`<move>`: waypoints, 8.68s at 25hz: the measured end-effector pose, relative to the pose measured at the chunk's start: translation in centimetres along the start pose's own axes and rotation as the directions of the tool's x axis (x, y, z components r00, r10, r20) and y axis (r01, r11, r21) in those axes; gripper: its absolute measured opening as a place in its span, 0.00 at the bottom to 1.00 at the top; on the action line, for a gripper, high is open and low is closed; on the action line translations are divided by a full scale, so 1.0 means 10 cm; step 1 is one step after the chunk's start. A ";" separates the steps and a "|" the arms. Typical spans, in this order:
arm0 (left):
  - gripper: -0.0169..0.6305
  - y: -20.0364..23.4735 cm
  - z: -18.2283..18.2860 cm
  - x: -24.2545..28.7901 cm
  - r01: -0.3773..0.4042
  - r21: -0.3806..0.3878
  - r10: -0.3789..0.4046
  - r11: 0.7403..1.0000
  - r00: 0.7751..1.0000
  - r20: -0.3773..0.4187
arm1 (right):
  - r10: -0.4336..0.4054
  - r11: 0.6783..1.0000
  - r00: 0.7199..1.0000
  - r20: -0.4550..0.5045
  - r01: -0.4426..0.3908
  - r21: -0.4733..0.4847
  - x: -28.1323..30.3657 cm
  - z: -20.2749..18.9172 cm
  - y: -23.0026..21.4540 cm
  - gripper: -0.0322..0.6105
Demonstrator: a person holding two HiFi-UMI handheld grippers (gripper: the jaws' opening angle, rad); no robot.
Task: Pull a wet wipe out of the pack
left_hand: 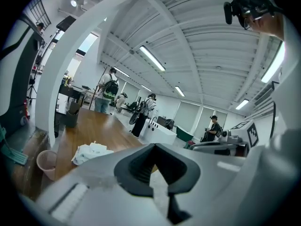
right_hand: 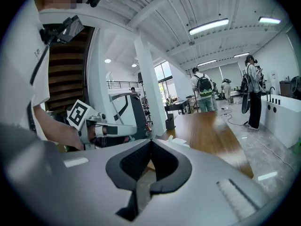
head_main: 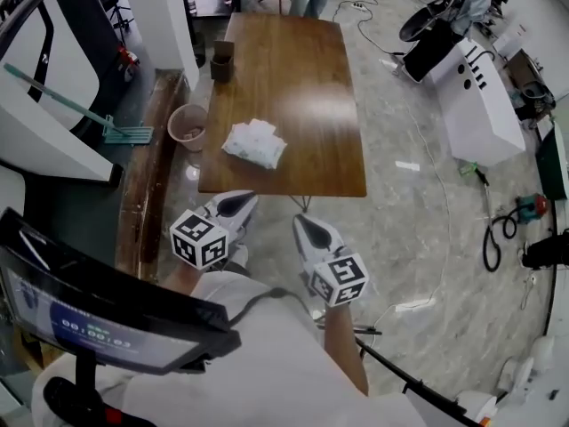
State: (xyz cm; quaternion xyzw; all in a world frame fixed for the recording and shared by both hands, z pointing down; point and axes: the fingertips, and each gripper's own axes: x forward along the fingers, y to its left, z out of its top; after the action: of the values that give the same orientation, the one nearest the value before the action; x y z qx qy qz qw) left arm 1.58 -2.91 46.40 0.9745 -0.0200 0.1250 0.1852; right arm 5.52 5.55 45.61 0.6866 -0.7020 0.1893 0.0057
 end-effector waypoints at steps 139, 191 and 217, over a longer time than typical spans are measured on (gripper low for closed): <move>0.03 1.51 0.13 0.42 -0.365 -0.144 0.373 0.920 0.927 0.031 | 0.184 0.907 0.906 -0.380 -0.306 -0.290 2.90 -0.25 -1.14 0.07; 0.03 1.36 0.61 0.80 -0.111 -0.017 0.112 0.994 0.992 0.057 | -0.013 0.971 0.998 0.060 0.027 -0.239 1.69 1.22 -1.16 0.06; 0.03 1.36 0.70 0.60 -0.178 -0.004 0.177 0.984 0.980 0.091 | 0.019 0.971 0.997 0.079 0.000 -0.240 1.69 1.23 -1.10 0.06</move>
State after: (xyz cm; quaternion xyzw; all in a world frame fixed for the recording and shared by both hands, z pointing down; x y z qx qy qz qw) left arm 7.93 -18.14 46.44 0.9739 -0.1150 0.0966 0.1701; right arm 18.24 -13.91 41.55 0.6847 -0.7225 0.0753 0.0590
